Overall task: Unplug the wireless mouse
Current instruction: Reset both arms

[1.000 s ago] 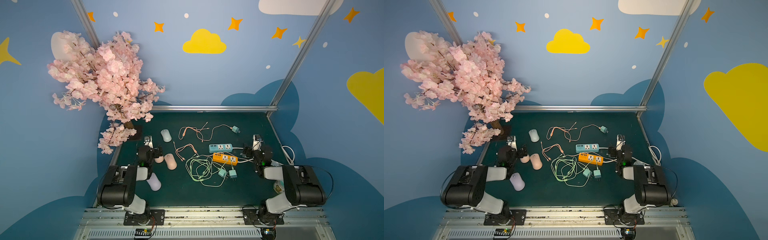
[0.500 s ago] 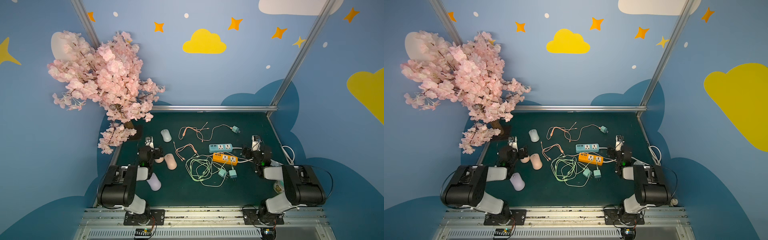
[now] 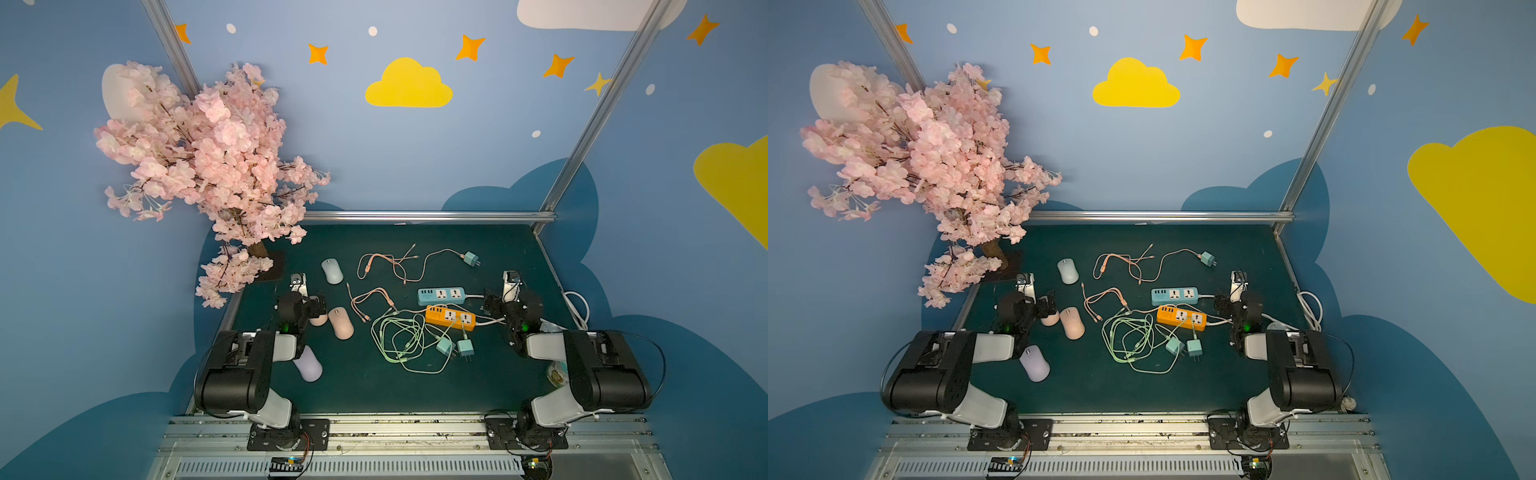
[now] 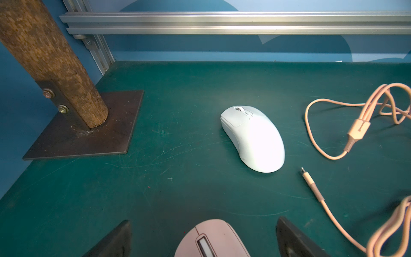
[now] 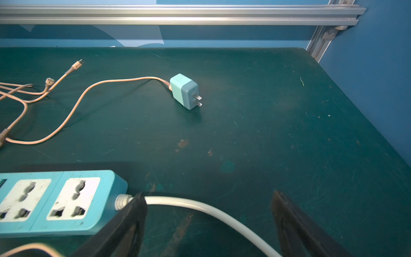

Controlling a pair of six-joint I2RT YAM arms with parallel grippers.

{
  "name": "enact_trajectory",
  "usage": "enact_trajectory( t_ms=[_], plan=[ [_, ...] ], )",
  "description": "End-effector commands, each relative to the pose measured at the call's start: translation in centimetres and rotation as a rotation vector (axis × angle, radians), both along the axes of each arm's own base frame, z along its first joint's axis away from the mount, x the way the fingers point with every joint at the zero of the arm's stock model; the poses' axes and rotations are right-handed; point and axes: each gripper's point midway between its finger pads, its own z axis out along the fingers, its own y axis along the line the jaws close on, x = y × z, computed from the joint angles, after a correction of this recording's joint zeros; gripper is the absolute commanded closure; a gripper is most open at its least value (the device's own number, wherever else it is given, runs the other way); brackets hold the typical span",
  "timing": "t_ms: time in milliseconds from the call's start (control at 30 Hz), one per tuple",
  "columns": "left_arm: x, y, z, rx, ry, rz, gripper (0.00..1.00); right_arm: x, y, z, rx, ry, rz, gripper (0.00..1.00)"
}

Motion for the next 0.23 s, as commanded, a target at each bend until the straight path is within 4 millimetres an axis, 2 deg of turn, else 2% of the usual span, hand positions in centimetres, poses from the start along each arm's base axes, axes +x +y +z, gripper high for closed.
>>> enact_trajectory(
  t_ms=[0, 200],
  plan=[
    [0.58, -0.19, 0.84, -0.003, -0.021, -0.009, 0.00, 0.25, 0.16, 0.15, 0.004, 0.004, 0.000, 0.12],
    [0.59, -0.23, 0.81, -0.002, -0.020, -0.010, 0.00, 0.21, 0.06, 0.20, 0.002, -0.001, -0.003, 0.12]
  ],
)
